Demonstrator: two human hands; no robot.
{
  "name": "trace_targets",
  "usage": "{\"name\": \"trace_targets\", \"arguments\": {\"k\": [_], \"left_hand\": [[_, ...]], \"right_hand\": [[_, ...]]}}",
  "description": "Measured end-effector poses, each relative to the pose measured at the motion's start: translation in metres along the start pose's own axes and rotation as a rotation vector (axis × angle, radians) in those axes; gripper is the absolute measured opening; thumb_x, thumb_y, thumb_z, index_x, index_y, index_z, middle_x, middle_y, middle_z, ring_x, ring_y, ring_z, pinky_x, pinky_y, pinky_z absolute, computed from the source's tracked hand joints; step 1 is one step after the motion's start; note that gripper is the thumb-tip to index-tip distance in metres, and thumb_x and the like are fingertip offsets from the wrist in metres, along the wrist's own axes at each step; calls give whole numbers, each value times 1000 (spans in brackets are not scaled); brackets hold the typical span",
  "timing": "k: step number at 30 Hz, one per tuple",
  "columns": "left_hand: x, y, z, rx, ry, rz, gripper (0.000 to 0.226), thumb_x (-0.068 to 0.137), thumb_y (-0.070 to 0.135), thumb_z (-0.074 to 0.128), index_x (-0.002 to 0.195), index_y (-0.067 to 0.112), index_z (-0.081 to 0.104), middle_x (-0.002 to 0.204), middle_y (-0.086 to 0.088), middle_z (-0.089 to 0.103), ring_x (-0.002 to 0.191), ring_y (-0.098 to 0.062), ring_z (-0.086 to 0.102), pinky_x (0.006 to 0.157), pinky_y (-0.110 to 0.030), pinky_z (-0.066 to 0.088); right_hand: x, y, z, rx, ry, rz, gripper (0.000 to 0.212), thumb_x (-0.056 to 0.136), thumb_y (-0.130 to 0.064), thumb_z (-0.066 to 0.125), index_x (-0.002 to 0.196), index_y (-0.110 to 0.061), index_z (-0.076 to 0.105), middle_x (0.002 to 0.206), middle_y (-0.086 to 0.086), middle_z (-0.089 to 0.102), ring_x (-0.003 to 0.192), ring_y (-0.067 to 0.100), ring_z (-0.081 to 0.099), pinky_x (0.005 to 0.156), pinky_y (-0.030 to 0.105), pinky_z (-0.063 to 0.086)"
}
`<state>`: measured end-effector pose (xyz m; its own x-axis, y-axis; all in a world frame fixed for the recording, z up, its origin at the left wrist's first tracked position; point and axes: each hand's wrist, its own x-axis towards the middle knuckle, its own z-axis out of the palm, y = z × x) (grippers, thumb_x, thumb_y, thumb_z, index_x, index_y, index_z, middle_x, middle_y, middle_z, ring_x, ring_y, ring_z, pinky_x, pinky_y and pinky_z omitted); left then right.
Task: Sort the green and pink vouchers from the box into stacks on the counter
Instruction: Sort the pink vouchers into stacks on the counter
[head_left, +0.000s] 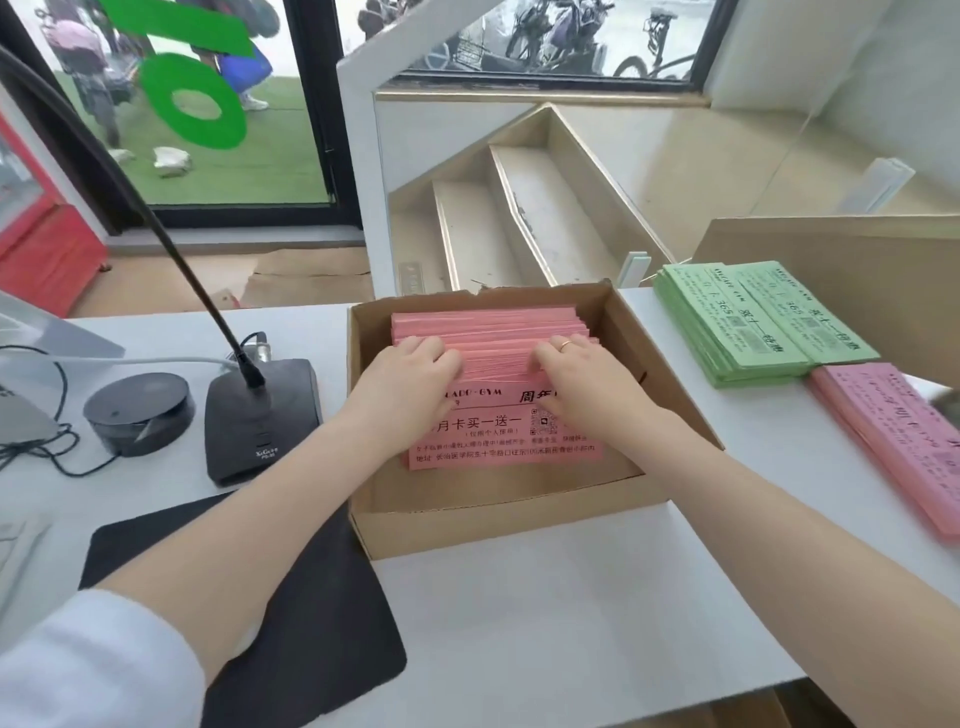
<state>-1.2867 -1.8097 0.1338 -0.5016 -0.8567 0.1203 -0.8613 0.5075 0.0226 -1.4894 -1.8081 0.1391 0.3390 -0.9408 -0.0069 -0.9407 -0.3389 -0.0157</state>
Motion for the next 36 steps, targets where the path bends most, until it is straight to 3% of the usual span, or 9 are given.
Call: {"name": "trace_targets", "arguments": {"k": [7,10,13,16,18,22,27,29,36], "left_hand": [[-11,4,-6,-215,-58,-53,24,86,33,60,89,20,40,91,6,44,77,-18,50,62,-26,39],[-16,4,-6,-274,-120,-95,30,86,31,61,96,21,35,92,5,54,79,-20,56,64,-32,46],[-18,5,-7,-288,-200,-104,37,86,31,61,116,21,41,108,1,60,92,-19,58,78,-37,51],[-20,7,-8,-226,-290,-74,31,87,31,60,114,22,51,109,2,59,89,-16,52,75,-32,49],[-22,9,-7,-193,-291,-86,28,86,33,61,111,25,50,105,0,60,85,-19,55,67,-30,47],[-25,14,-16,-326,-56,-166,29,82,31,66,108,23,56,97,1,63,80,-18,53,67,-28,46],[-19,46,-59,-1160,403,-348,27,68,17,80,79,31,59,69,15,68,65,3,62,61,-16,51],[-14,69,-69,-1356,456,-275,30,72,8,75,77,33,60,71,16,70,70,0,66,63,-19,53],[-8,183,-64,-1157,480,-93,32,78,11,71,83,38,55,75,35,62,71,8,60,63,-12,48]], "right_hand": [[-17,2,7,1,66,-41,20,81,-16,62,100,-12,60,117,8,48,111,28,43,88,35,33],[-20,4,8,116,177,-35,34,77,-13,67,109,-13,55,133,7,46,127,29,37,104,37,26],[-18,5,7,155,46,-85,52,81,-15,65,129,-16,45,130,3,52,124,24,44,104,34,32],[-19,3,8,34,-27,-135,12,84,-22,59,95,-18,53,97,-2,52,102,25,53,82,32,38],[-24,3,7,16,-124,-96,10,85,-23,57,84,-20,48,92,-4,51,97,22,54,73,30,40],[-37,14,-1,-45,113,-1,17,87,-27,59,80,-18,47,94,1,62,91,26,58,62,28,29],[-60,33,-52,121,613,128,16,77,-27,70,83,-13,65,80,3,65,67,27,54,58,27,26],[-73,44,-73,177,634,145,19,79,-30,66,89,-14,66,85,2,65,72,28,53,57,30,30],[-154,124,-76,372,453,200,15,80,-22,69,93,-15,66,77,-7,55,78,24,53,71,45,47]]}}
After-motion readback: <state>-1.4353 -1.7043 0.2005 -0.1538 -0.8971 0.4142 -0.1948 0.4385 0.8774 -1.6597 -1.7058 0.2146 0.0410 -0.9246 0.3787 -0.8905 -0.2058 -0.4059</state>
